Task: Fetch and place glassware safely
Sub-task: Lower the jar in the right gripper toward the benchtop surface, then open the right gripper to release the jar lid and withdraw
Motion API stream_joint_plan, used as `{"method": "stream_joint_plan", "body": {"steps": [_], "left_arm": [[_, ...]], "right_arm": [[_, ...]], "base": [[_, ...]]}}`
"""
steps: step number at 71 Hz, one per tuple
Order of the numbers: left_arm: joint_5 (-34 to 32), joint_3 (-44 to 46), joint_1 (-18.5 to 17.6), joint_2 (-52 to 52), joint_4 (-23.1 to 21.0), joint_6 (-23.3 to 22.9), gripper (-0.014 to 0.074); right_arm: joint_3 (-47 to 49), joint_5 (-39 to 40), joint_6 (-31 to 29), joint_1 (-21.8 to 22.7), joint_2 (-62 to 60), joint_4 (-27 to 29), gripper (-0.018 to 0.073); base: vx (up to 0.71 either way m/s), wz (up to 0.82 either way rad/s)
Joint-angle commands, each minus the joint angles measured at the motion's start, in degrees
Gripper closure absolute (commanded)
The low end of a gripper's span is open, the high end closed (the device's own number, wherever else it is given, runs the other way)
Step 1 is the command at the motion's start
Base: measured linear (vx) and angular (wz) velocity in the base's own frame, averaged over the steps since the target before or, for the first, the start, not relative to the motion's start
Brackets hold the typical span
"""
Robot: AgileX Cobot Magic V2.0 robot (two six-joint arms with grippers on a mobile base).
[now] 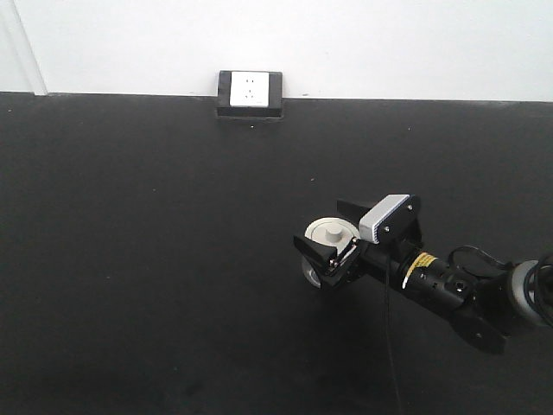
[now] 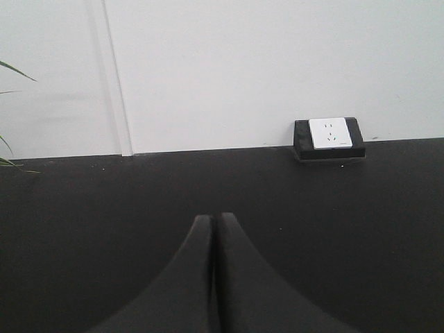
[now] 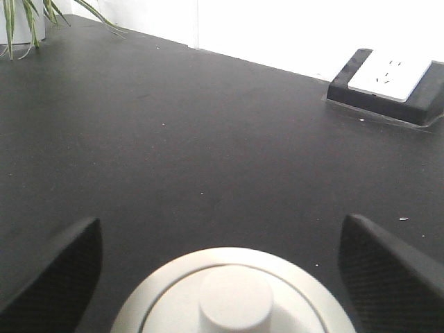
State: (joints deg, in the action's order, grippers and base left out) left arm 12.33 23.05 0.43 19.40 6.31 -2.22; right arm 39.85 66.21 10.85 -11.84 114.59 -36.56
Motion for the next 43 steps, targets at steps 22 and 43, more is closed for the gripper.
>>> {"method": "stream_joint_plan", "body": {"steps": [22, 43], "left_arm": [[-3.8, 1.6, -0.2, 1.0, -0.4, -0.4, 0.0603], [-3.8, 1.6, -0.2, 1.0, -0.4, -0.4, 0.0603]], "right_arm": [[0.8, 3.9, 0.6, 0.3, -9.5, 0.5, -0.0020], [0.8, -18.7, 8.9, 0.3, -27.5, 0.6, 0.0046]], "base": [[0.00, 0.00], [0.00, 0.00]]}}
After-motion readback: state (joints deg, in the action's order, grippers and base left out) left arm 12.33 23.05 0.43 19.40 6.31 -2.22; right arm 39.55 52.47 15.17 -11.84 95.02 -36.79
